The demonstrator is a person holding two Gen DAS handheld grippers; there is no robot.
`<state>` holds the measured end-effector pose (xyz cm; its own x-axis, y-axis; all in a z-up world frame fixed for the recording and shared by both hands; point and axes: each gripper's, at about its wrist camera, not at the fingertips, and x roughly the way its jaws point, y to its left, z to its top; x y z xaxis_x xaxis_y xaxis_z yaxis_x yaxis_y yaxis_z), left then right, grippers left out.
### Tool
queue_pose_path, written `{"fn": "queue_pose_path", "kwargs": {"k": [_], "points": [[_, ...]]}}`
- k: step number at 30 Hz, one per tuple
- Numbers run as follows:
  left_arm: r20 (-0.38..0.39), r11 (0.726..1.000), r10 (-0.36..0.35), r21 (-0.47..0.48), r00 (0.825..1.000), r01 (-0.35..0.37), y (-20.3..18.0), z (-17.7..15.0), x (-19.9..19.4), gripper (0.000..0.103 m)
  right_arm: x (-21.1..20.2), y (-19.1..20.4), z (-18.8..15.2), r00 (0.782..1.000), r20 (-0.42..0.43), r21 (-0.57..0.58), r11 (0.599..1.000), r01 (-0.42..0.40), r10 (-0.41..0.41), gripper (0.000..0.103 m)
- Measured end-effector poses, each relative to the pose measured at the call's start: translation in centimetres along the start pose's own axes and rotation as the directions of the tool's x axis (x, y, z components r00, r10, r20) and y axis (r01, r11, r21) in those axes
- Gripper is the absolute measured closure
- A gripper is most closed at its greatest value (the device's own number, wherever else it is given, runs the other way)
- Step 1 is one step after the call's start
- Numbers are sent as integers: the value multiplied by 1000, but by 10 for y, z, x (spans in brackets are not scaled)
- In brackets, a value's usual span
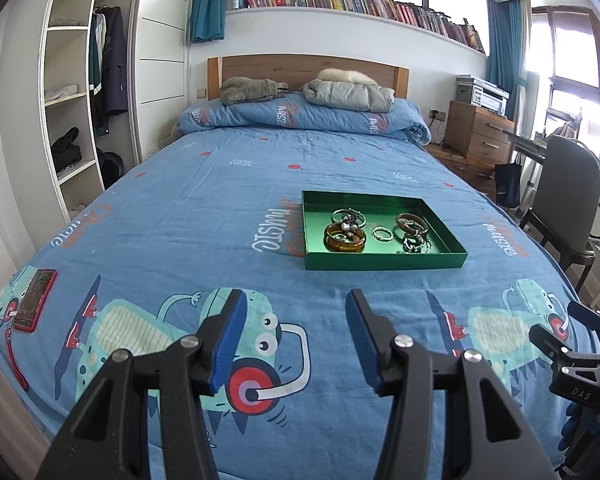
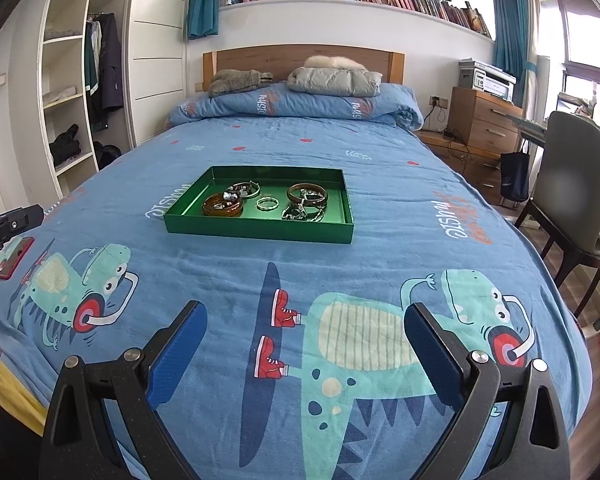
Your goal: Organize jewelry
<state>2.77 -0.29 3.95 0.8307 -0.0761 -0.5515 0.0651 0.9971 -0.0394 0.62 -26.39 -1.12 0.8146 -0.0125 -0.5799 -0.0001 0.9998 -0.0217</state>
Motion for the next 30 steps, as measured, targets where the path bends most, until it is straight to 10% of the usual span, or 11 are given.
{"fn": "queue_pose_path", "kwargs": {"k": [30], "points": [[10,999,34,25,999,-34,-1,3,12,50,9,-15,3,1000,3,28,999,27,-27,3]]}}
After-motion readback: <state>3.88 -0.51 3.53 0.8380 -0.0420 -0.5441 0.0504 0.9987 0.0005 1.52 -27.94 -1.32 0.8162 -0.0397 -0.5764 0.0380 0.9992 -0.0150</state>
